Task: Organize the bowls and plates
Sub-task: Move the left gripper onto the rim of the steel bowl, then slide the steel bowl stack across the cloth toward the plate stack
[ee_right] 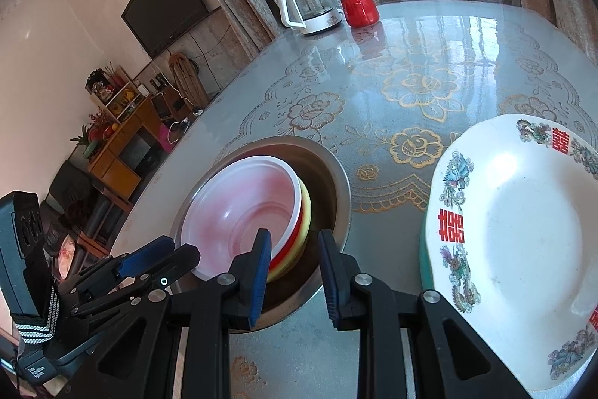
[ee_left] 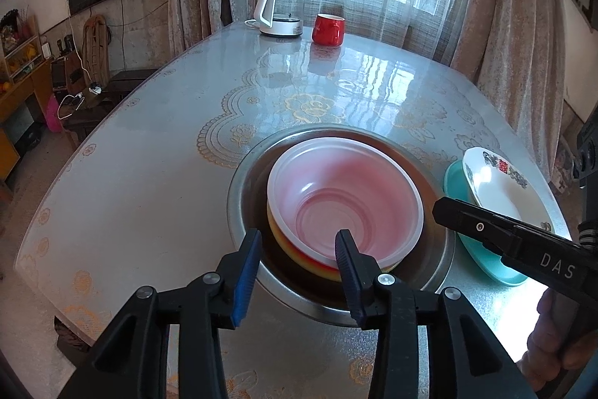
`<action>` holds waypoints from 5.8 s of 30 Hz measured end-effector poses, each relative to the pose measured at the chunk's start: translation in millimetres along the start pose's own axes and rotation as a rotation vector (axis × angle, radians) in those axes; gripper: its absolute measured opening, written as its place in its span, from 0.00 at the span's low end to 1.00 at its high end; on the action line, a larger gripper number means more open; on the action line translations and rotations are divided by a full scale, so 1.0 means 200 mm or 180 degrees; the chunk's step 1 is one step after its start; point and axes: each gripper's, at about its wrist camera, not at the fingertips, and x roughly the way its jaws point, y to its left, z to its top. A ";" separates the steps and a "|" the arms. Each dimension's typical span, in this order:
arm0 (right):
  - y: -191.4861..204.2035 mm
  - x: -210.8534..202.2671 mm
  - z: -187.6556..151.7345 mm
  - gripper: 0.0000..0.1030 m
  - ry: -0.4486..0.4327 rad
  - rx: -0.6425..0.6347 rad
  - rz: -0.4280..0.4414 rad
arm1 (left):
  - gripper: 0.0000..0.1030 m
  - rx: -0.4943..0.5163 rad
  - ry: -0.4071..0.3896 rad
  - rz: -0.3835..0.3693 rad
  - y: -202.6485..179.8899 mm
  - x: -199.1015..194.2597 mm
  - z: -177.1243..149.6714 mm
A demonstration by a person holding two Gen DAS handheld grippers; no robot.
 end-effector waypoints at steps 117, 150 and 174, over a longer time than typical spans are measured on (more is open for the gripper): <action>-0.01 0.01 -0.03 0.34 -0.0019 -0.0233 -0.0358 | 0.46 -0.0109 -0.0242 0.0219 0.15 -0.03 -0.03; 0.01 -0.02 -0.03 0.36 -0.0068 -0.0300 -0.0500 | 0.51 -0.0248 -0.0283 0.0347 0.26 -0.03 -0.02; 0.00 0.09 0.00 0.37 0.0094 -0.0209 -0.0454 | 0.53 -0.0457 -0.0063 0.0045 0.31 0.02 0.00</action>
